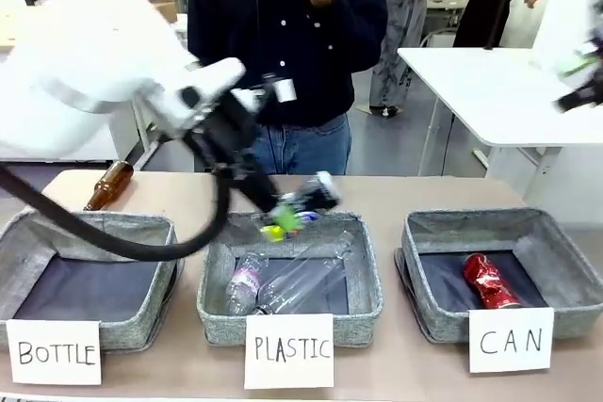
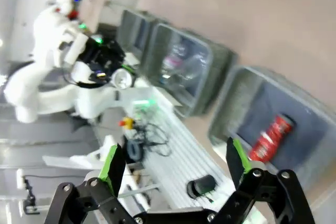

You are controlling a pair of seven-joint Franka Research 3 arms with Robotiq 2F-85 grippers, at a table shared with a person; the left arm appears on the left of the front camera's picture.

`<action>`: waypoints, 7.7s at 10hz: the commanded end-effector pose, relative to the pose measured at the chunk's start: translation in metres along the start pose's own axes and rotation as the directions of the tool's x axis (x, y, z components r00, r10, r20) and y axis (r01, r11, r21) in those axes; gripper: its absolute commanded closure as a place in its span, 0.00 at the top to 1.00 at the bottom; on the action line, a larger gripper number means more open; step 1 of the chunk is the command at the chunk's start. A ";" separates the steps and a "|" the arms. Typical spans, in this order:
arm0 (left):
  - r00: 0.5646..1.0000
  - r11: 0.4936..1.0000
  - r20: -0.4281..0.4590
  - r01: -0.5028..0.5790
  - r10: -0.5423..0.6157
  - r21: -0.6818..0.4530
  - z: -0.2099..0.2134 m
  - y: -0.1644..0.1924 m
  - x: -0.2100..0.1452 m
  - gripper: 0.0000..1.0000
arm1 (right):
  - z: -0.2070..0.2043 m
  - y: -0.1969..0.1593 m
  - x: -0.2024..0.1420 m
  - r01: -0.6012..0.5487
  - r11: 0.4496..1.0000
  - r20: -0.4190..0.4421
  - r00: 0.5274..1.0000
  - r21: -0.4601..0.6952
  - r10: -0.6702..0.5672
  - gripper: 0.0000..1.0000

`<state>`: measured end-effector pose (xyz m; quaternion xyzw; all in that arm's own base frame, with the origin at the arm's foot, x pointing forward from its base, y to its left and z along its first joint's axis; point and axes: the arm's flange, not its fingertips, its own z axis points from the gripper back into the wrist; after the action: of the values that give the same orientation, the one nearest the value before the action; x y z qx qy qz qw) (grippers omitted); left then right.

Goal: Sort the can waste into the basket.
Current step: Pick up the can waste from the table and place it in the right Fabric basket.

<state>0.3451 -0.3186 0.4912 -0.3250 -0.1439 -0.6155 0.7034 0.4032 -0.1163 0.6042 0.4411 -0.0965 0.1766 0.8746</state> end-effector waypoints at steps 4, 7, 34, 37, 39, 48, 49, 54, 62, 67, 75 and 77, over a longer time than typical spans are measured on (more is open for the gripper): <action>0.920 0.923 0.073 0.385 -0.385 0.014 -0.125 0.007 0.142 0.40 | 0.086 -0.056 -0.094 0.224 0.973 0.404 0.895 -0.047 -0.187 1.00; 0.912 0.912 0.006 0.411 -0.411 0.009 -0.199 0.007 0.207 0.40 | 0.109 -0.024 -0.096 0.150 0.978 0.233 0.966 -0.142 -0.114 1.00; 0.696 0.832 0.456 -0.465 0.554 -0.302 0.177 0.013 -0.177 1.00 | -0.134 0.043 0.061 0.080 0.941 0.141 0.981 0.330 -0.133 1.00; 0.698 0.821 0.444 -0.538 0.562 -0.193 0.147 0.015 -0.150 1.00 | -0.125 0.022 0.056 0.038 0.898 0.056 0.996 0.438 -0.069 1.00; 0.698 0.821 0.444 -0.538 0.562 -0.193 0.147 0.015 -0.150 1.00 | -0.125 0.022 0.056 0.038 0.898 0.056 0.996 0.438 -0.069 1.00; 0.698 0.821 0.444 -0.538 0.562 -0.193 0.147 0.015 -0.150 1.00 | -0.125 0.022 0.056 0.038 0.898 0.056 0.996 0.438 -0.069 1.00; 0.698 0.821 0.444 -0.538 0.562 -0.193 0.147 0.015 -0.150 1.00 | -0.125 0.022 0.056 0.038 0.898 0.056 0.996 0.438 -0.069 1.00; 0.698 0.821 0.444 -0.538 0.562 -0.193 0.147 0.015 -0.150 1.00 | -0.125 0.022 0.056 0.038 0.898 0.056 0.996 0.438 -0.069 1.00; 0.698 0.821 0.444 -0.538 0.562 -0.193 0.147 0.015 -0.150 1.00 | -0.125 0.022 0.056 0.038 0.898 0.056 0.996 0.438 -0.069 1.00; 0.698 0.821 0.444 -0.538 0.562 -0.193 0.147 0.015 -0.150 1.00 | -0.125 0.022 0.056 0.038 0.898 0.056 0.996 0.438 -0.069 1.00; 0.698 0.821 0.444 -0.538 0.562 -0.193 0.147 0.015 -0.150 1.00 | -0.125 0.022 0.056 0.038 0.898 0.056 0.996 0.438 -0.069 1.00; 0.698 0.821 0.444 -0.538 0.562 -0.193 0.147 0.015 -0.150 1.00 | -0.125 0.022 0.056 0.038 0.898 0.056 0.996 0.438 -0.069 1.00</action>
<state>0.3578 -0.1099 0.5045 -0.5068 -0.1896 -0.2847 0.7913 0.4460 0.0091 0.5640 0.6333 -0.0682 0.1438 0.7574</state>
